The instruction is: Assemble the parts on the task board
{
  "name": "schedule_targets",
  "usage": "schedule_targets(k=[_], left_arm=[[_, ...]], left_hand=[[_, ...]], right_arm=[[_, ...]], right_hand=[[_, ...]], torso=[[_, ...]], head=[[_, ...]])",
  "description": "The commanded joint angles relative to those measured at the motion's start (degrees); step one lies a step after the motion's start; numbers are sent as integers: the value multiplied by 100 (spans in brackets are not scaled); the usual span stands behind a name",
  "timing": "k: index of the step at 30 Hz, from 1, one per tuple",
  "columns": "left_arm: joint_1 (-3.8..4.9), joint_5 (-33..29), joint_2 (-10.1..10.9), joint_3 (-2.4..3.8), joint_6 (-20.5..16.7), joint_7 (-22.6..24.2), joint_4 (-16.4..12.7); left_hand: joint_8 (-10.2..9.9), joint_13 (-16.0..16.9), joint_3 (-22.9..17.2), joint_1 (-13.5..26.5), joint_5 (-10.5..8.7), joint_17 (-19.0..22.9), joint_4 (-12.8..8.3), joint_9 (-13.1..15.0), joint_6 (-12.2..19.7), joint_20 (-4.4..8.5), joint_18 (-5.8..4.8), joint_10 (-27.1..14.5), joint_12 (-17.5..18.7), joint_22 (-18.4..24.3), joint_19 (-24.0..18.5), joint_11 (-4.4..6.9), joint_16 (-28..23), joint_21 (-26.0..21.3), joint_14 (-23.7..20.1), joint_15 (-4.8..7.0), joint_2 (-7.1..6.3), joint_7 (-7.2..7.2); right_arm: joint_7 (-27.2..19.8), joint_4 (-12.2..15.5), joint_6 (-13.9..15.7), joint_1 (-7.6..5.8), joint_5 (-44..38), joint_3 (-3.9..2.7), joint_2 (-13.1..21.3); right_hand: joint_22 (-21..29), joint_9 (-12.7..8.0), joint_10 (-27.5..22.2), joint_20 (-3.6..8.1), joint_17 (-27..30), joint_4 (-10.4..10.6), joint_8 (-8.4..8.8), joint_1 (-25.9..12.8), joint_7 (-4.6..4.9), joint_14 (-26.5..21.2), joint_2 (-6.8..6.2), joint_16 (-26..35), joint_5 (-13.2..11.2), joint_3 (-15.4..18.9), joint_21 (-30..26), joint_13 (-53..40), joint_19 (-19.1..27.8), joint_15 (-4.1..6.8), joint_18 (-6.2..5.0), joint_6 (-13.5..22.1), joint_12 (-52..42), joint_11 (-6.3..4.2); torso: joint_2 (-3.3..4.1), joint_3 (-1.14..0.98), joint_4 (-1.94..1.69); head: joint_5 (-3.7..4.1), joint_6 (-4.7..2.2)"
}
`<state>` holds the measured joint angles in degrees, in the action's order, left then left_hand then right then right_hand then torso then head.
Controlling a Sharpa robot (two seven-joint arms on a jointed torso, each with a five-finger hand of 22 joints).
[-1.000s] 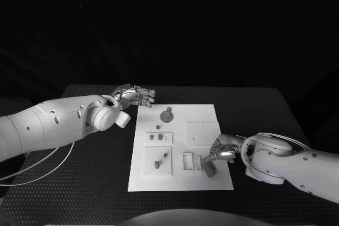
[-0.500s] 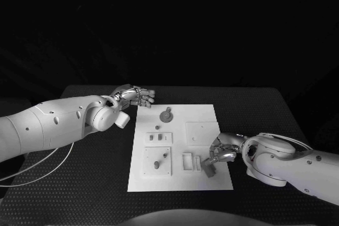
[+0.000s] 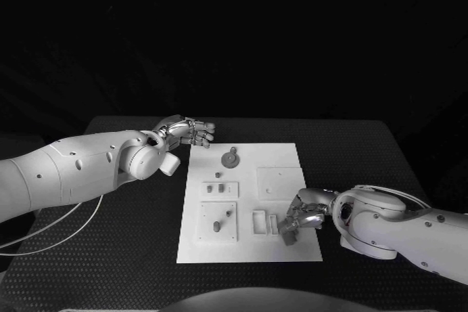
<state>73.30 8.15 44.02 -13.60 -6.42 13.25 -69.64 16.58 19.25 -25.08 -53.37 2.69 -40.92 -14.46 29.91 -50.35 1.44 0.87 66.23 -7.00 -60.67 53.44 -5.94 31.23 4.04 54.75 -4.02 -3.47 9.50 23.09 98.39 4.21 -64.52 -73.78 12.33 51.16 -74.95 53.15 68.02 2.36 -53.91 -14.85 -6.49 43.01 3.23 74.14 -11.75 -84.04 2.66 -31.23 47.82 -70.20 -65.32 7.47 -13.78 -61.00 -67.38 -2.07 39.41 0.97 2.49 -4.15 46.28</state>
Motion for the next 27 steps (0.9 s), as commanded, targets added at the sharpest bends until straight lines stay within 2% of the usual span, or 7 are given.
schedule_targets(k=[1, 9, 16, 27], left_arm=[[3, 0, -12, 4, 48, 59, -19], [3, 0, -9, 3, 78, 43, -20], [4, 0, -19, 3, 85, 31, -18], [4, 0, -15, 3, 100, 5, -21]], left_hand=[[-23, -7, -3, 27, 21, 3, 24, -3, 15, -8, -29, 9, 26, 9, -51, -46, -21, -18, -9, -36, 1, 19], [-21, -7, -3, 28, 21, 3, 25, -3, 13, -9, -29, 11, 28, 9, -51, -46, -22, -17, -9, -37, 2, 16], [-20, -8, -1, 32, 20, 2, 26, -3, 13, -11, -29, 12, 30, 10, -53, -46, -24, -17, -11, -38, 0, 14], [-21, -9, 0, 37, 21, 2, 29, -3, 14, -12, -29, 11, 34, 12, -56, -47, -27, -17, -13, -40, -1, 12]], right_arm=[[25, 24, -356, 4, 80, 3, -3], [149, -30, -480, 20, -234, 8, -47], [251, -42, -432, 92, -492, 26, -102], [321, -64, -380, 126, -558, 39, -158]], right_hand=[[-70, 1, 72, -5, -18, -4, -41, -8, 99, 16, 83, -27, -3, 48, 28, -17, -35, 46, -122, -158, -38, 2], [-69, -13, 138, 5, -72, 15, -30, -99, 81, 59, 137, -50, -3, 107, 34, -34, -45, 64, -122, -206, -74, -17], [-65, -27, 156, 14, -93, 76, -10, -223, 75, 73, 96, -62, -3, 144, 33, -37, -49, 72, -122, -222, -82, -24], [-60, -47, 154, 31, -101, 260, 25, -459, 69, 77, 60, -75, -3, 137, 27, -28, -51, 81, -122, -241, -73, -31]], torso=[[1, 1, 3], [3, 0, -2], [-1, 1, -3], [1, 2, -1]], head=[[5, -8], [13, 13], [15, 48], [32, 36]])
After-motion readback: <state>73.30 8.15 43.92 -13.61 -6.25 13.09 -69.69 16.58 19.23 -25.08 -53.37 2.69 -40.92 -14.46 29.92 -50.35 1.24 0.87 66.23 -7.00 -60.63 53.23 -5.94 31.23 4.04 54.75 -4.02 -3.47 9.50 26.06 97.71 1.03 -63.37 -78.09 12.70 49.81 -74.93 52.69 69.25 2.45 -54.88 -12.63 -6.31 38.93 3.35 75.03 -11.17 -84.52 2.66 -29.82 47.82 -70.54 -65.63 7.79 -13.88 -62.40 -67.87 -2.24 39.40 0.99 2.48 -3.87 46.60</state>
